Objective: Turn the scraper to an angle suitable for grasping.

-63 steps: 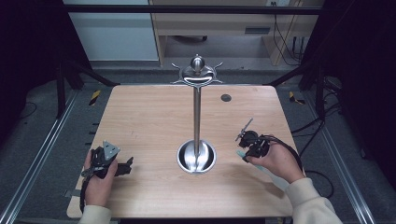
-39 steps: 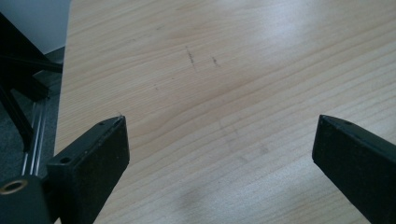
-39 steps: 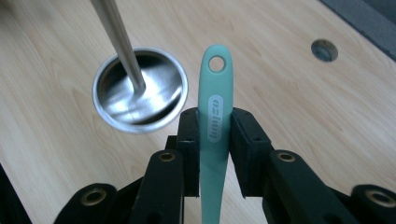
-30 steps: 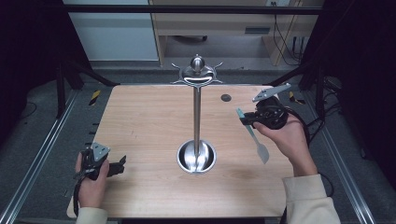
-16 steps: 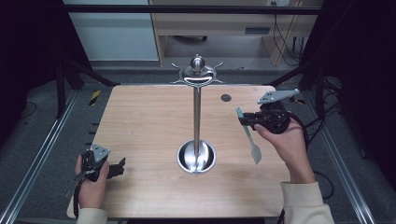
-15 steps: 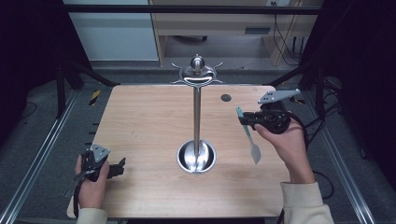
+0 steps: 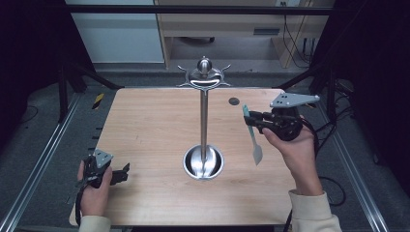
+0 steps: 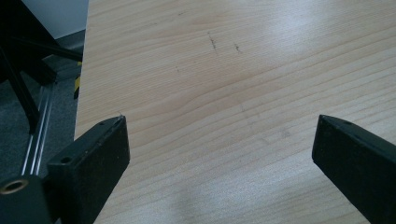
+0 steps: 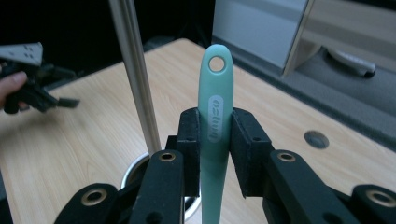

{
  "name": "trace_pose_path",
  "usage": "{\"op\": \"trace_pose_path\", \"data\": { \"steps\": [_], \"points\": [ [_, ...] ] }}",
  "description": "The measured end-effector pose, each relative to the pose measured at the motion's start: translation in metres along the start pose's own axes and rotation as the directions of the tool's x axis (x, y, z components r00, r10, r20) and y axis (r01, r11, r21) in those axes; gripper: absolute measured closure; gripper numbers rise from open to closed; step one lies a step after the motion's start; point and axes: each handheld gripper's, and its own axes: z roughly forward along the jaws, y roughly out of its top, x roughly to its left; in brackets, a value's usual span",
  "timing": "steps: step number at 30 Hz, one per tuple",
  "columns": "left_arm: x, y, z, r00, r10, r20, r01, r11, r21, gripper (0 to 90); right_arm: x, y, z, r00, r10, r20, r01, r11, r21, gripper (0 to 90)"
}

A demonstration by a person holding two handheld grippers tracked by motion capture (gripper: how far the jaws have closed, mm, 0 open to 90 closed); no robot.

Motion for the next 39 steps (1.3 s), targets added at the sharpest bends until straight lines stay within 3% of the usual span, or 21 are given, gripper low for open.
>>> {"op": "trace_pose_path", "data": {
  "steps": [7,16,22,32,39],
  "points": [
    [0.001,0.001,-0.001,1.0000,-0.005,0.004,0.005,0.9999,-0.010,4.0,0.004,0.000,-0.012,0.9996,0.028,0.007,-0.027,0.995,-0.097,74.5],
    [0.000,0.002,0.000,1.0000,0.001,0.010,-0.001,1.0000,-0.004,4.1,0.003,-0.002,-0.013,0.9991,0.041,-0.009,-0.042,0.992,-0.119,74.5],
    [0.001,0.002,0.000,1.0000,0.001,0.007,-0.001,1.0000,-0.005,4.4,0.005,0.000,-0.016,0.9979,0.049,-0.041,-0.056,0.984,-0.169,74.5],
    [0.001,0.003,0.001,1.0000,0.005,0.007,-0.005,1.0000,-0.007,4.3,0.015,0.007,-0.022,0.9952,0.032,-0.092,-0.054,0.970,-0.237,74.5],
    [0.001,0.003,0.000,1.0000,0.003,0.003,-0.003,0.9999,-0.011,4.3,0.028,0.014,-0.024,0.9950,-0.001,-0.100,-0.025,0.965,-0.261,74.5]
  ]
}}
